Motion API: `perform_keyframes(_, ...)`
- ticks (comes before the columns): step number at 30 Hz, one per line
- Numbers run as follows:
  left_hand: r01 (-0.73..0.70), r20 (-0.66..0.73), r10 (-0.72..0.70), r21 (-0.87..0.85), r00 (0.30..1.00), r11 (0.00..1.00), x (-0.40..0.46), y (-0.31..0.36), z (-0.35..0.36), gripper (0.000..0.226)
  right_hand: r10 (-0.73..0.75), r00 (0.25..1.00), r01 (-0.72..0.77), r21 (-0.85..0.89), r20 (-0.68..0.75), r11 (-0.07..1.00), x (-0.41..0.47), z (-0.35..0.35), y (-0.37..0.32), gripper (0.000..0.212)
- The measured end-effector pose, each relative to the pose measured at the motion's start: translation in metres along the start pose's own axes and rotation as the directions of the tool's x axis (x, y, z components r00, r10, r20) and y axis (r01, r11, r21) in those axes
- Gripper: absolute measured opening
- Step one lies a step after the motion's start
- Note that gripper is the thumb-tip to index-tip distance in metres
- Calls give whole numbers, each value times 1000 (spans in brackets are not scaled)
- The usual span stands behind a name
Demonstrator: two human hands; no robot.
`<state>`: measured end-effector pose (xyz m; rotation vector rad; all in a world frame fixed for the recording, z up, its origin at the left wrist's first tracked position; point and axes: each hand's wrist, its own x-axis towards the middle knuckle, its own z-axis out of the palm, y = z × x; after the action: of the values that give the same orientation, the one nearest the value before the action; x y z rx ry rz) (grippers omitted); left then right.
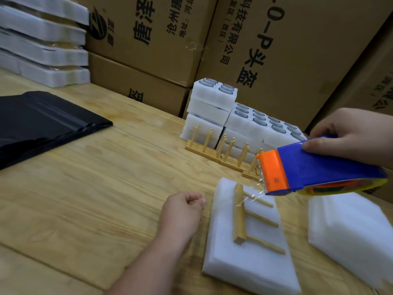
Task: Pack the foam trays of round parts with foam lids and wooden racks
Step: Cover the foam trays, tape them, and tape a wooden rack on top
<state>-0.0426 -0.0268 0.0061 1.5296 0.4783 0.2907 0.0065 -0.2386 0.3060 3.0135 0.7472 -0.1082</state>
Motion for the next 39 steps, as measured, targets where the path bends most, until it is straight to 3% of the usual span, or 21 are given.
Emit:
perform_keyframes(7,-144,-6,153,304,988,942,-7,-1,6,12,16,999,-14,-44,48,999,2,5,7,63)
perform_keyframes(12,-204,28,211,410,977,889,-12,-1,9,22,28,999,-27,-53,26,998,5,15,20,62)
perform_keyframes(16,-221,43,226,449,973,866,-14,-1,8,27,35,999,-34,-41,24,999,7,26,38,61)
perform_keyframes(21,-246,32,252,369,967,896,-19,5,6,34,34,999,-34,37,10,999,8,46,58,39)
perform_keyframes(25,-412,249,362,190,898,891,-36,32,8,76,27,999,-33,147,40,989,6,58,65,32)
perform_keyframes(30,-541,549,298,357,781,761,-47,74,33,118,-9,998,-13,301,69,954,3,73,75,35)
perform_keyframes(32,-551,582,250,423,774,719,-46,84,50,131,-15,996,-17,363,86,932,1,80,80,37)
perform_keyframes(35,-469,550,175,458,817,755,-51,82,74,144,-23,996,-15,427,84,904,0,97,90,45)
perform_keyframes(39,-547,519,217,651,827,526,-57,65,91,153,-34,996,0,395,79,919,0,137,100,45)
